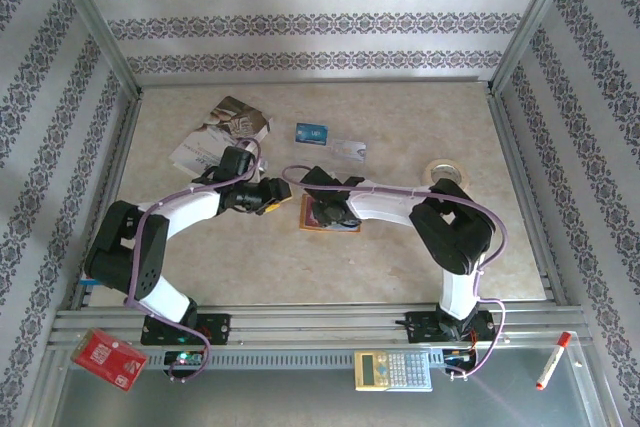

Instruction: Take the credit cards out of the card holder

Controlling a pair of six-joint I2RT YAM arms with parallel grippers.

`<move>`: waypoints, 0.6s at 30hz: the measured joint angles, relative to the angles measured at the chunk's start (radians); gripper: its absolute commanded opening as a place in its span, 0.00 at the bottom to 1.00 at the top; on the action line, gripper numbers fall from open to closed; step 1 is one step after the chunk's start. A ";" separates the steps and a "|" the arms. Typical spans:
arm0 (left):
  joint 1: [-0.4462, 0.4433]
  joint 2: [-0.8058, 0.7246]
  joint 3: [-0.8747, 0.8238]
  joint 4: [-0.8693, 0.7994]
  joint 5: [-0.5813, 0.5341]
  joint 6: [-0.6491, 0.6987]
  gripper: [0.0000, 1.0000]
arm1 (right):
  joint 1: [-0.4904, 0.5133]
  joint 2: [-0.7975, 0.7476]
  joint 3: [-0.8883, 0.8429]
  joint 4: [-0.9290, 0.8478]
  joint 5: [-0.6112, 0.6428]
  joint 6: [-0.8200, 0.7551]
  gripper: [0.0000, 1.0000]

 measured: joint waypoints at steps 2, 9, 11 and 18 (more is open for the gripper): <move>-0.021 0.008 0.000 0.004 0.006 -0.014 0.45 | -0.012 -0.011 -0.019 0.021 -0.018 -0.006 0.36; -0.108 0.060 0.000 0.048 0.031 -0.105 0.37 | -0.023 -0.022 -0.038 0.050 -0.047 -0.029 0.37; -0.134 0.075 0.000 0.067 0.036 -0.140 0.35 | -0.025 -0.025 -0.044 0.057 -0.054 -0.031 0.36; -0.175 0.137 0.011 0.114 0.037 -0.211 0.27 | -0.032 -0.035 -0.063 0.086 -0.069 -0.031 0.36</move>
